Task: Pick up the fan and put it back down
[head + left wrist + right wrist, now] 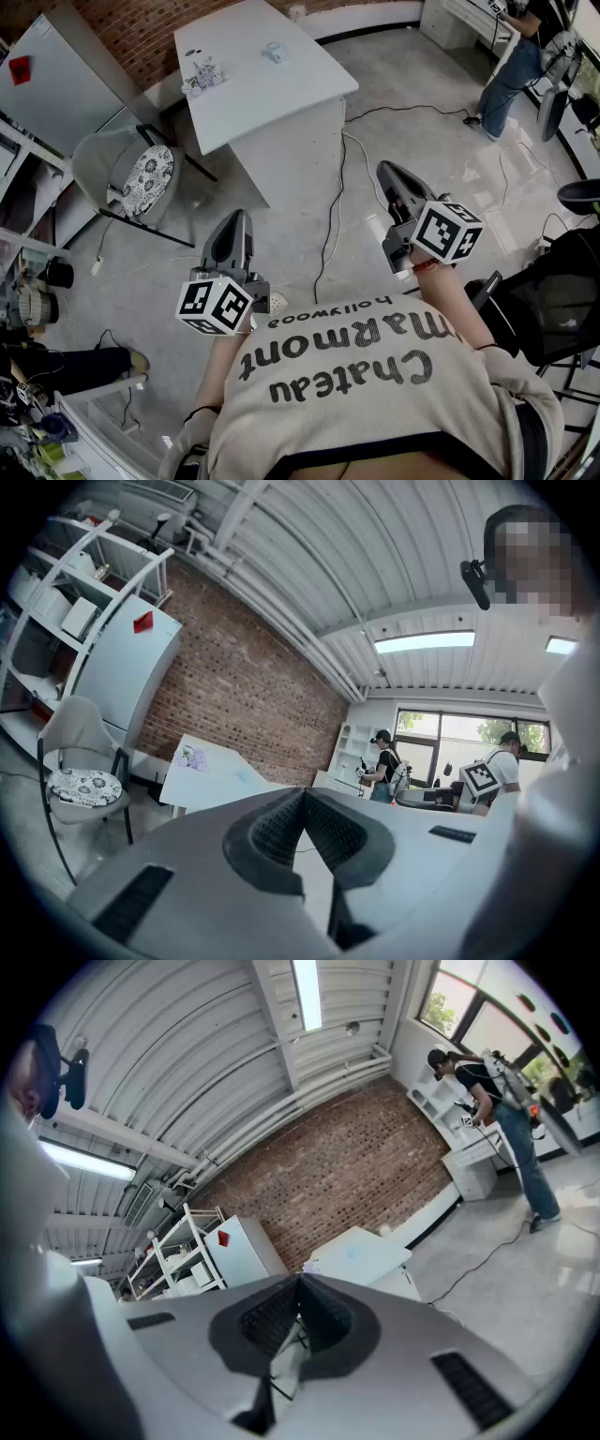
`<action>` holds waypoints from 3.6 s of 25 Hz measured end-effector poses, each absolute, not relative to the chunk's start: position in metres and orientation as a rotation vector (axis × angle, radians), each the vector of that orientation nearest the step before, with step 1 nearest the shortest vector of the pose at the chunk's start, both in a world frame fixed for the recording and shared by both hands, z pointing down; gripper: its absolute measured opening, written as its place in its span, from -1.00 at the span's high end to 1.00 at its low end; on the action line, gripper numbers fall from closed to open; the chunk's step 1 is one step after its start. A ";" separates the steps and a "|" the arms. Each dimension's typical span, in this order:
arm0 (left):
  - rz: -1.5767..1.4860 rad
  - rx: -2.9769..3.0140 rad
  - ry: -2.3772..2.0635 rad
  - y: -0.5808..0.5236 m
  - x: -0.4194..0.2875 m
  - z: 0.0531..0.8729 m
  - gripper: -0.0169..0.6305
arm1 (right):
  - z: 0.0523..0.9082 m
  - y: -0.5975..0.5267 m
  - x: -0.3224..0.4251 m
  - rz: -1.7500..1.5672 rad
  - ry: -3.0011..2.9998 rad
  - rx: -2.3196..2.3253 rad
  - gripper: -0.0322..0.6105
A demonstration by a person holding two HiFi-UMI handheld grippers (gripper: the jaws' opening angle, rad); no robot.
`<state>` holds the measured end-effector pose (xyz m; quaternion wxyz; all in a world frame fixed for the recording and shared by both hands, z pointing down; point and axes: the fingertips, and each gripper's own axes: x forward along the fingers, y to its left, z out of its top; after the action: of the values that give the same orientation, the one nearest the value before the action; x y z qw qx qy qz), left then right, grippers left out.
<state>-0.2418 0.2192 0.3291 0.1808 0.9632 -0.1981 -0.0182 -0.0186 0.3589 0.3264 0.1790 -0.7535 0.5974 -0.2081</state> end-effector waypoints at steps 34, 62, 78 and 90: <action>0.080 2.659 -0.437 0.009 -0.060 0.345 0.94 | 0.378 0.162 0.148 -0.880 1.510 -2.091 0.89; 0.036 2.629 -0.451 -0.131 -0.010 0.362 0.94 | 0.428 0.019 0.189 -0.980 1.436 -2.029 0.89; -0.071 2.535 -0.755 -0.200 0.022 0.344 0.94 | 0.410 -0.092 0.264 -1.072 1.639 -1.903 0.89; -0.198 2.481 -0.969 -0.227 0.039 0.326 0.94 | 0.384 -0.171 0.306 -1.032 1.922 -1.844 0.89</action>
<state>0.0386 -0.2265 0.3264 0.2330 0.9033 -0.3528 -0.0720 0.3064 -0.1706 0.3839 0.1421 -0.6391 0.6659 -0.3576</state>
